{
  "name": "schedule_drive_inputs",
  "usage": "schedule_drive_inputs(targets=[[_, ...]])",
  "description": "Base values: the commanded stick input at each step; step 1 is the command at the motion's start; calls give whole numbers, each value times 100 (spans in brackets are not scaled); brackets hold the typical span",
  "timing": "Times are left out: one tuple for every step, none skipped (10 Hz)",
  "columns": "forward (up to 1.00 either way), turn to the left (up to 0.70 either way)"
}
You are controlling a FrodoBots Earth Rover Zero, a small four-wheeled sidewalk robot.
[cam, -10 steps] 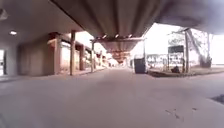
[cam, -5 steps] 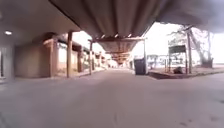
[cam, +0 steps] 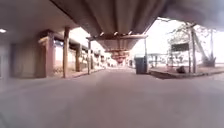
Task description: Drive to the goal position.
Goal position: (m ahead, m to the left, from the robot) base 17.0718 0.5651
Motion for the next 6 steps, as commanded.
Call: schedule_drive_inputs(targets=[[70, 0], [70, 0], [70, 0], [70, 0], [70, 0], [70, 0]])
